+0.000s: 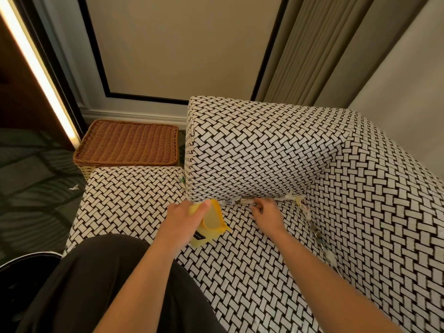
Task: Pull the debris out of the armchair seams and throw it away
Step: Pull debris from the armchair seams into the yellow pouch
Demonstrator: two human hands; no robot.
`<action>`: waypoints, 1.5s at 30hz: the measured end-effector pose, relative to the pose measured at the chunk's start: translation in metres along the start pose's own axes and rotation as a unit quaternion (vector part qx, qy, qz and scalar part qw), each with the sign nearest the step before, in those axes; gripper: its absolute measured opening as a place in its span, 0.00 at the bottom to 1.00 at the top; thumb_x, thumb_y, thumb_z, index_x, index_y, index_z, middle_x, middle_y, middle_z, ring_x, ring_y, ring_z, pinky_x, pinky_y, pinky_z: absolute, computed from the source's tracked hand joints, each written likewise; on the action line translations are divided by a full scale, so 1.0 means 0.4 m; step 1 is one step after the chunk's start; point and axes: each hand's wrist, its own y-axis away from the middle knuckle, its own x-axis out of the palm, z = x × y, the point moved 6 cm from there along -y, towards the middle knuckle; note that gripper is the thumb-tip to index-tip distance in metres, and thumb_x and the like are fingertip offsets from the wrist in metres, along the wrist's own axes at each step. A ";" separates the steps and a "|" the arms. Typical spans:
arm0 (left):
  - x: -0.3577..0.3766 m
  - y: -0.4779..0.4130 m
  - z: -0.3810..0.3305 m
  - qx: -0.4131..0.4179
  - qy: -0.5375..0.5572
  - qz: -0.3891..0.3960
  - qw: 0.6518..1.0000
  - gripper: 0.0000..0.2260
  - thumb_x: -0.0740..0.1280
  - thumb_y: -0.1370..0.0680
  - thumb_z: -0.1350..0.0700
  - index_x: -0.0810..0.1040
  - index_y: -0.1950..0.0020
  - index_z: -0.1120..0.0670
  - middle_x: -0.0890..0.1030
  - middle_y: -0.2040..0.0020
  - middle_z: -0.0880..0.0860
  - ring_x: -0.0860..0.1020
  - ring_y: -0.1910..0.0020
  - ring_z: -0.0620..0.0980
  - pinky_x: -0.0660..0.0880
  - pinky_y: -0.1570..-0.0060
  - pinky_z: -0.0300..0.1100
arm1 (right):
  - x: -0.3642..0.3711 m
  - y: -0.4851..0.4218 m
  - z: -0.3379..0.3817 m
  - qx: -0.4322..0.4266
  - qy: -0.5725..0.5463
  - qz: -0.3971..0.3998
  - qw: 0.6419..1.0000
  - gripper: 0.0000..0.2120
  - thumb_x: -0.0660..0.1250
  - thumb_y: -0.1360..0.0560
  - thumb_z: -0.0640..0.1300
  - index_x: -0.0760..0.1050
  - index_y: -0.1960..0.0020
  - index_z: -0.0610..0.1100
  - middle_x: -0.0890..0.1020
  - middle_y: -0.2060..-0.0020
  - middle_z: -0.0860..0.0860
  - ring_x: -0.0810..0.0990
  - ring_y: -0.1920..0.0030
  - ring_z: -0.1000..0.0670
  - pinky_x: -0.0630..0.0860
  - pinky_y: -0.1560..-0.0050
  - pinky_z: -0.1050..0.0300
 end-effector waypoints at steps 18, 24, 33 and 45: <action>0.004 -0.007 0.006 0.007 -0.004 0.009 1.000 0.29 0.54 0.25 0.34 0.66 0.31 0.50 0.63 0.34 0.54 0.69 0.43 0.51 0.65 0.48 0.46 | 0.003 -0.069 -0.010 0.069 0.136 0.057 0.987 0.17 0.61 0.23 0.52 0.73 0.45 0.39 0.77 0.49 0.44 0.78 0.51 0.44 0.77 0.53 0.53; 0.004 -0.005 0.008 0.008 -0.006 0.009 1.000 0.30 0.54 0.25 0.34 0.65 0.30 0.51 0.63 0.33 0.55 0.69 0.43 0.52 0.65 0.49 0.45 | 0.009 -0.079 -0.007 0.058 0.189 0.085 0.977 0.20 0.57 0.22 0.54 0.72 0.41 0.39 0.75 0.44 0.43 0.75 0.44 0.43 0.73 0.49 0.52; 0.002 -0.008 0.022 -0.018 -0.007 0.024 1.000 0.25 0.60 0.30 0.33 0.70 0.42 0.50 0.66 0.45 0.51 0.73 0.53 0.50 0.74 0.48 0.50 | -0.005 -0.013 -0.003 -0.034 0.170 -0.031 0.984 0.09 0.56 0.20 0.41 0.71 0.45 0.38 0.80 0.54 0.43 0.80 0.57 0.45 0.73 0.64 0.58; 0.122 0.057 0.017 -0.053 0.180 -0.014 0.982 0.15 0.59 0.27 0.35 0.71 0.58 0.46 0.74 0.47 0.54 0.75 0.55 0.50 0.77 0.50 0.52 | -0.106 0.173 0.087 -0.070 -0.310 -0.096 0.943 0.07 0.65 0.24 0.39 0.79 0.59 0.46 0.79 0.68 0.51 0.73 0.70 0.60 0.71 0.68 0.69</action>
